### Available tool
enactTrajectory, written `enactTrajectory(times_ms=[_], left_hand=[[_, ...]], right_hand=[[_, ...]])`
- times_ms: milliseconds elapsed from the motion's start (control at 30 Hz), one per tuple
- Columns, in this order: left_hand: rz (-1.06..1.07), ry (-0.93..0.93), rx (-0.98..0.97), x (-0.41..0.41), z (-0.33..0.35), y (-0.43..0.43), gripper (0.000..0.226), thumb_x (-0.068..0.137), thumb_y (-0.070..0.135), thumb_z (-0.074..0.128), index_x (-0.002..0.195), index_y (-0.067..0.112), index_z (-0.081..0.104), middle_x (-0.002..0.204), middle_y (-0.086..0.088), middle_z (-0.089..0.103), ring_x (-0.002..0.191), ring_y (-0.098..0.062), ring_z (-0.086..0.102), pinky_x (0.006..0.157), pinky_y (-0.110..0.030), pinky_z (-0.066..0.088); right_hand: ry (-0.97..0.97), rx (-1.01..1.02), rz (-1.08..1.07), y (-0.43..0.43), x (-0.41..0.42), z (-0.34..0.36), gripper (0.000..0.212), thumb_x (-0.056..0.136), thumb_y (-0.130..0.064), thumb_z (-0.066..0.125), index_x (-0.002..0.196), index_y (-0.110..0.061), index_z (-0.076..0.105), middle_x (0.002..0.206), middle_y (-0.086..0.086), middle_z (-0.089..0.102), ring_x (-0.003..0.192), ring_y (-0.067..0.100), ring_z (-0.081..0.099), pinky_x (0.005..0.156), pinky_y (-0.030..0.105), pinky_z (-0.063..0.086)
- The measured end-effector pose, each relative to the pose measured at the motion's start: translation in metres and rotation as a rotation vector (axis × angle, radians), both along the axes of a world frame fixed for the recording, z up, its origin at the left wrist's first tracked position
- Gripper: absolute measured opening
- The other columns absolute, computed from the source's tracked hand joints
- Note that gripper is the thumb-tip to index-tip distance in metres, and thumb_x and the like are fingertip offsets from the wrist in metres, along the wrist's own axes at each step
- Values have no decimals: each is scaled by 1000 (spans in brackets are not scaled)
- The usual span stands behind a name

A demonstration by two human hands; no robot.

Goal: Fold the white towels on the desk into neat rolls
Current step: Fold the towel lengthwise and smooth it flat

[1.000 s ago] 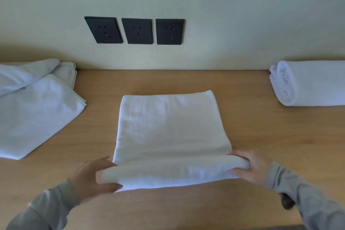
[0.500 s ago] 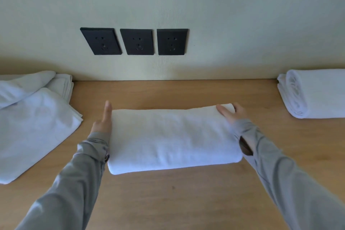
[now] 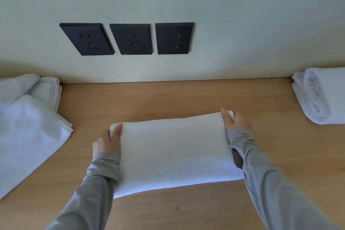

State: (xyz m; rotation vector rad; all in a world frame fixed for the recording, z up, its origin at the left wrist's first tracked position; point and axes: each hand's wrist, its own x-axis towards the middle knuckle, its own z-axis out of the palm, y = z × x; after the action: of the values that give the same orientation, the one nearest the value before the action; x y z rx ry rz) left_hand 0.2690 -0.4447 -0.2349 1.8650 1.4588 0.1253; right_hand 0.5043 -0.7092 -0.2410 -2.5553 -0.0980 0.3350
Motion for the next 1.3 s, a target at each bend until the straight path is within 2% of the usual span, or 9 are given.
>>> enactTrajectory(times_ms=[100, 267, 400, 500, 667, 800, 1100, 1200, 1300], left_hand=[[-5, 47, -1, 1, 5, -1, 54, 93, 53, 39, 95, 2, 56, 76, -10, 50, 79, -28, 39, 73, -35, 29], [-103, 147, 317, 2, 35, -16, 56, 92, 43, 48, 131, 5, 41, 128, -24, 46, 114, -42, 44, 91, -53, 37], [-421, -29, 716, 17, 65, -66, 48, 96, 32, 44, 136, 7, 44, 147, -19, 37, 132, -40, 38, 96, -57, 38], [-723, 90, 599, 38, 66, -118, 57, 96, 37, 19, 145, 12, 32, 155, -12, 22, 143, -29, 19, 113, -50, 24], [-806, 266, 524, 1, 19, -96, 59, 90, 49, -5, 143, 28, -21, 155, 9, -19, 139, -11, -23, 117, -39, -9], [-794, 298, 516, -34, 16, -61, 67, 90, 57, -3, 149, 25, -3, 157, 8, -4, 145, -14, -2, 118, -38, 1], [-813, 223, 482, -32, 12, -55, 78, 79, 66, -21, 145, 25, -19, 153, 10, -22, 141, -10, -22, 116, -33, -13], [-631, -44, 352, -37, 19, -55, 79, 89, 63, 20, 149, 19, -8, 155, 9, -15, 143, -8, -16, 117, -29, -8], [-117, -250, 122, -50, 27, -51, 72, 88, 40, 60, 148, 17, 25, 154, -3, 25, 139, -23, 28, 111, -35, 24]], right_hand=[[7, -26, -49, 5, -4, 3, 50, 87, -57, 47, 86, -7, 55, 67, 2, 52, 72, 31, 55, 65, 32, 36], [-213, -312, 31, 11, -16, 36, 59, 90, -52, 47, 132, -11, 39, 121, 14, 53, 107, 32, 51, 82, 40, 40], [-548, -122, 346, 34, -65, 66, 43, 93, -33, 37, 118, -6, 60, 125, 14, 59, 117, 32, 54, 94, 46, 41], [-532, -158, 655, 56, -125, 59, 40, 89, -24, 39, 120, -10, 62, 131, 7, 57, 125, 25, 51, 101, 53, 38], [-299, -376, 816, 22, -116, 28, 59, 96, -42, 13, 149, -22, -5, 156, -9, -12, 139, 8, -22, 115, 41, -12], [-284, -482, 670, -20, -85, 23, 71, 87, -52, -2, 148, -17, -5, 157, -3, -8, 142, 8, -16, 118, 37, -6], [-308, -374, 641, -27, -83, 18, 71, 89, -50, 6, 149, -12, 5, 157, 0, -1, 144, 12, -5, 119, 37, 2], [-292, -217, 537, -31, -86, 23, 67, 94, -44, 25, 147, -6, 12, 156, 6, 5, 145, 18, 4, 118, 34, 9], [-169, -12, 283, -41, -89, 25, 64, 95, -31, 47, 146, -5, 20, 155, 12, 19, 142, 25, 21, 112, 31, 20]])
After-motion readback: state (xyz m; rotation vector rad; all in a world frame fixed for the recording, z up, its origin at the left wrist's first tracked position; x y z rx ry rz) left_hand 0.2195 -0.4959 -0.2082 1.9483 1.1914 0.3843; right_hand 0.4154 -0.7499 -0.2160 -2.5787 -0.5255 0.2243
